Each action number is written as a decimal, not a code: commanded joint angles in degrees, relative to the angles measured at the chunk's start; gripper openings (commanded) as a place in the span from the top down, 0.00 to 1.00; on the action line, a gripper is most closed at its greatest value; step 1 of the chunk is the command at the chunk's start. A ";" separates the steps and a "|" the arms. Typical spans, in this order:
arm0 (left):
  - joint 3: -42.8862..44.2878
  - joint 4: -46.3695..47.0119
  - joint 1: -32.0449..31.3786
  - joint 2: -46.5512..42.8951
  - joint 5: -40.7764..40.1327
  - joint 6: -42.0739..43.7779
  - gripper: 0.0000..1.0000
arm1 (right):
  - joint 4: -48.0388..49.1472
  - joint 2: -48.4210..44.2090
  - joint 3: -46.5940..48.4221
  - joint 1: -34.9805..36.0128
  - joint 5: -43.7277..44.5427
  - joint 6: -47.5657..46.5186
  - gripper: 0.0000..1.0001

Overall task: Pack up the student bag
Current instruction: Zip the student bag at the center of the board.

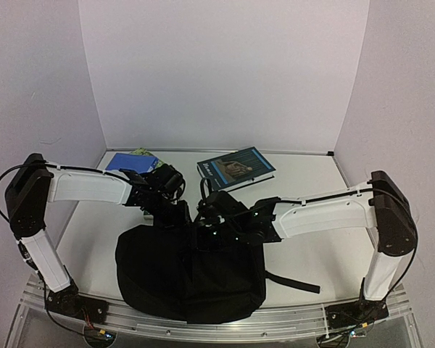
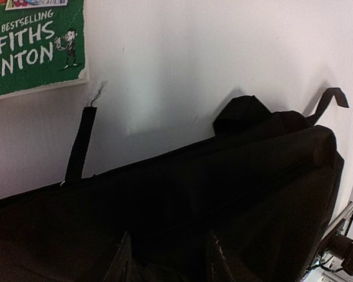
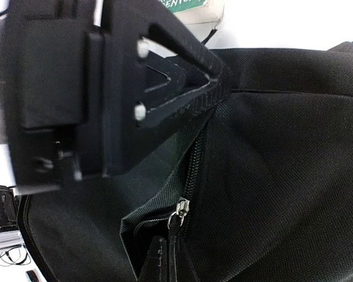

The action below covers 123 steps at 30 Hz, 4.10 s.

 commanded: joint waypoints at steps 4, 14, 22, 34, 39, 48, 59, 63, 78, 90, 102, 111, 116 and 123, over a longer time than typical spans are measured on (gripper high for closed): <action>3.78 -2.59 -1.56 2.03 -2.34 0.13 0.76 | -0.07 -0.12 -0.11 0.70 -0.13 -0.51 1.00; 3.10 -0.77 -1.65 1.98 -1.83 -0.39 0.99 | -0.16 -0.01 0.14 0.71 -0.54 -0.94 1.00; 2.19 1.04 -1.59 2.73 -4.70 -0.35 1.00 | -0.24 -1.92 -1.78 1.16 -2.09 -0.31 1.00; 2.98 3.14 -1.47 5.04 -6.78 -0.03 1.00 | -2.69 -4.65 -4.21 6.03 -3.74 2.75 1.00; 3.11 3.71 -0.69 5.10 -6.80 0.28 1.00 | -3.62 -6.09 -6.39 7.59 -3.97 4.67 1.00; 4.80 4.45 0.35 4.53 -6.81 1.89 1.00 | -4.46 -6.27 -7.50 9.49 -2.91 6.22 1.00; 0.24 1.74 -1.58 -7.53 -2.80 0.77 0.36 | -4.55 -5.67 -5.67 9.50 0.36 5.76 1.00; -1.73 0.63 -3.43 -9.33 -0.11 -1.81 0.34 | -4.55 -5.37 -5.38 9.49 0.55 5.64 1.00; -4.22 1.15 -9.31 -4.53 0.16 -6.78 0.62 | -4.55 -5.66 -5.37 9.49 1.62 5.61 1.00; -4.01 2.99 -9.32 -2.32 -5.56 -8.59 1.00 | -4.79 -6.50 -4.95 9.32 4.05 5.57 1.00; 5.96 11.07 -5.69 5.61 -4.69 -3.53 1.00 | -5.58 -9.09 -6.31 7.43 8.80 4.88 1.00; 3.86 18.03 -1.17 6.40 0.34 -4.29 1.00 | -5.87 -10.22 -8.56 6.79 8.12 4.88 1.00; 3.01 19.49 0.17 6.34 0.91 -4.41 1.00 | -6.10 -10.70 -10.54 6.80 5.92 5.87 1.00; 3.28 19.37 1.73 6.35 0.51 -3.23 1.00 | -6.62 -13.09 -14.41 7.72 2.14 7.08 1.00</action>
